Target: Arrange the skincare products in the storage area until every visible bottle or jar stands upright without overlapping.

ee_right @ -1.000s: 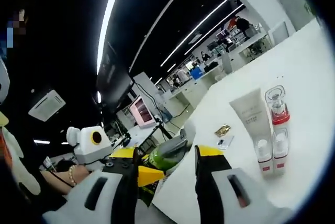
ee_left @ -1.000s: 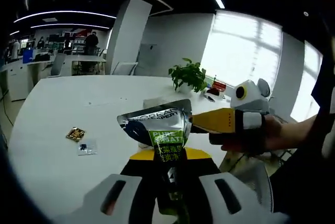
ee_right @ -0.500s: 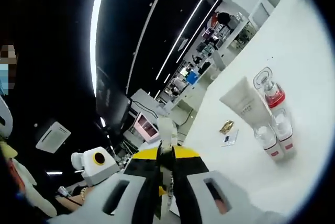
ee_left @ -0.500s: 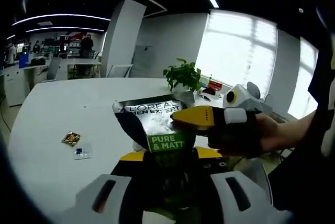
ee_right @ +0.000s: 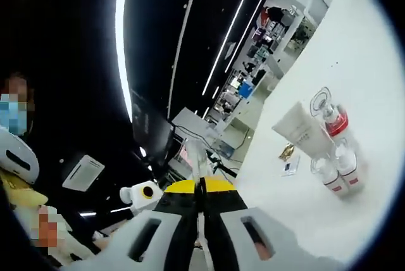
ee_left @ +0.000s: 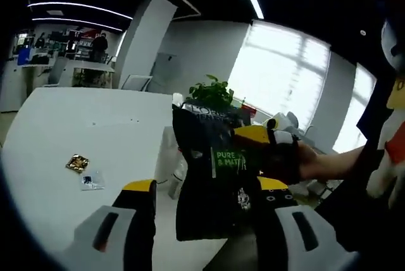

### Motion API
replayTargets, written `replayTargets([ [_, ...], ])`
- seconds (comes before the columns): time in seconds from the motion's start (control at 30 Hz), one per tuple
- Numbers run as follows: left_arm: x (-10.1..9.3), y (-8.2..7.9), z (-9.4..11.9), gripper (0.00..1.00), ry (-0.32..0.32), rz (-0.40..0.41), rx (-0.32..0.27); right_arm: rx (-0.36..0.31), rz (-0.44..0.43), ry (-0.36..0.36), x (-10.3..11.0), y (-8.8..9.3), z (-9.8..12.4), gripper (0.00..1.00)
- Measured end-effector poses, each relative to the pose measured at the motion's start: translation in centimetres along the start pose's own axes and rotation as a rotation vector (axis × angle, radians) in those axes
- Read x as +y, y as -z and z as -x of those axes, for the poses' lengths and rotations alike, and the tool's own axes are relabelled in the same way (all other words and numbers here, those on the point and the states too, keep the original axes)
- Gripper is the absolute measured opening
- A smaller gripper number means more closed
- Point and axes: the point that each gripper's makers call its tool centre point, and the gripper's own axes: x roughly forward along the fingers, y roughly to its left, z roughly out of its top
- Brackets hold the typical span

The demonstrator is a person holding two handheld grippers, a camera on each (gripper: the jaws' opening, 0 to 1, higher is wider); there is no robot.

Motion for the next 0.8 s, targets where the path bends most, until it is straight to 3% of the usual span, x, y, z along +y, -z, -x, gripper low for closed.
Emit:
replayTargets([
  [0.1,-0.8,-0.8,0.0,0.56,0.077,0.044,-0.022,0.029,-0.034,-0.103,2.0,0.0,-0.2,0.01],
  [0.17,-1.2,-1.0,-0.1,0.52,0.104,0.028,-0.014,0.038,-0.050,-0.127,2.5,0.1,-0.2,0.01],
  [0.2,-2.0,-0.9,-0.1,0.49,0.147,0.034,-0.003,0.047,-0.055,-0.132,2.7,0.2,-0.4,0.01],
  [0.33,-3.1,-1.6,0.1,0.28,0.187,0.054,-0.043,0.052,-0.026,-0.090,2.0,0.2,-0.6,0.01],
  [0.5,-3.2,-1.8,0.6,0.17,0.179,0.125,-0.054,0.061,-0.025,-0.017,0.3,0.2,-0.4,0.01],
  [0.57,-4.1,-2.1,0.9,0.05,0.227,0.153,-0.074,0.078,-0.011,0.018,-0.4,0.5,-0.3,0.01],
  [0.6,-4.4,-2.1,0.8,0.04,0.231,0.192,-0.074,0.087,-0.017,0.006,-0.2,0.7,-0.5,0.01],
  [0.7,-4.0,-2.2,0.8,0.02,0.208,0.197,-0.103,0.037,-0.007,0.003,0.0,0.1,-0.7,0.01],
  [0.8,-4.0,-3.1,0.9,0.01,0.228,0.296,-0.183,-0.030,0.055,-0.006,0.5,-0.5,-1.0,0.08],
])
